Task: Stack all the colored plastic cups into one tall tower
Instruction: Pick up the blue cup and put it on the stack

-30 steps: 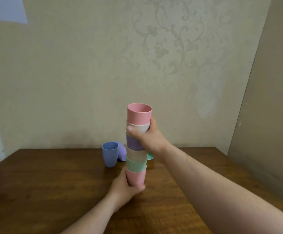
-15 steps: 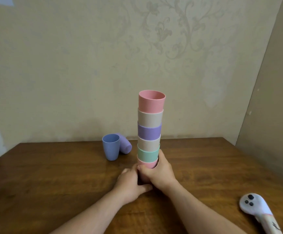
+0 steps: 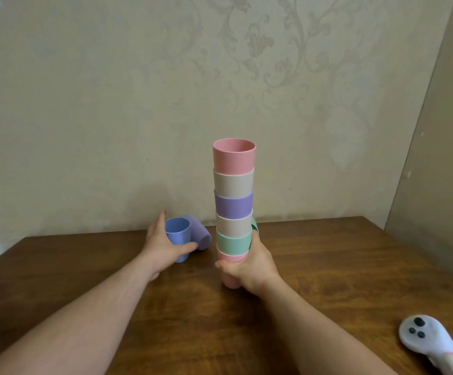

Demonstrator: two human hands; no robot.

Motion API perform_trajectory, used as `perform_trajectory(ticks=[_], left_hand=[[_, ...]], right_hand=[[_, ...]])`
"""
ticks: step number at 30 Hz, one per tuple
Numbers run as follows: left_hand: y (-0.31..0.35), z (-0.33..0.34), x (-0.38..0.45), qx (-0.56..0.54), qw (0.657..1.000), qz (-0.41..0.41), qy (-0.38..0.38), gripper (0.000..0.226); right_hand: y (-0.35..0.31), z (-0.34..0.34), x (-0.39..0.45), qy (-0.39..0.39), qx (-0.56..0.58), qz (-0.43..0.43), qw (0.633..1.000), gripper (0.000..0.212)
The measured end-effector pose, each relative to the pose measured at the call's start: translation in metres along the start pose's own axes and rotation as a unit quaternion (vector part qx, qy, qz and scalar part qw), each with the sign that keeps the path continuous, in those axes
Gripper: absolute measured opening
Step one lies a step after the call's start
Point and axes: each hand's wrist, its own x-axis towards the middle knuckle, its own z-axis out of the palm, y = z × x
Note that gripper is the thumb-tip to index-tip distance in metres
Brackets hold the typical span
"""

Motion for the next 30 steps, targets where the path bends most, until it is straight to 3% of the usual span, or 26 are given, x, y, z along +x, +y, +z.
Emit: perform_trajectory(ticks=[3,7,15,17,20,22,24,27,30], left_hand=[[-0.008,0.016,0.003,-0.080,0.996,-0.016,0.030,0.127],[-0.010,0.025,-0.001,-0.070,0.992,-0.018,0.105,0.106],[-0.027,0.008,-0.054,-0.092,0.995,0.029,0.016,0.086],[-0.030,0.005,-0.068,-0.098,0.995,0.036,0.004,0.085],[-0.033,0.003,-0.083,-0.122,0.992,0.035,-0.006,0.086],[-0.033,0.003,-0.091,-0.137,0.990,0.034,-0.010,0.083],[-0.032,0.003,-0.097,-0.150,0.988,0.030,-0.014,0.082],[-0.030,0.002,-0.105,-0.161,0.986,0.021,-0.032,0.080],[-0.026,-0.004,-0.112,-0.190,0.981,-0.008,-0.048,0.064]], right_hand=[[0.001,0.003,0.001,0.009,-0.003,-0.004,1.000,0.081],[0.004,0.003,0.003,0.007,0.014,-0.011,1.000,0.081],[0.001,0.002,-0.002,-0.024,0.097,-0.012,0.995,0.083],[-0.007,-0.001,-0.004,-0.025,0.120,-0.041,0.992,0.095],[-0.036,-0.014,-0.006,-0.012,0.185,-0.041,0.982,0.134],[-0.060,-0.027,-0.007,-0.003,0.196,-0.040,0.980,0.140],[-0.076,-0.033,-0.005,0.011,0.190,-0.045,0.981,0.124],[-0.086,-0.033,-0.003,0.047,0.128,-0.044,0.990,0.071],[-0.086,-0.031,-0.005,0.064,0.103,-0.036,0.992,0.063]])
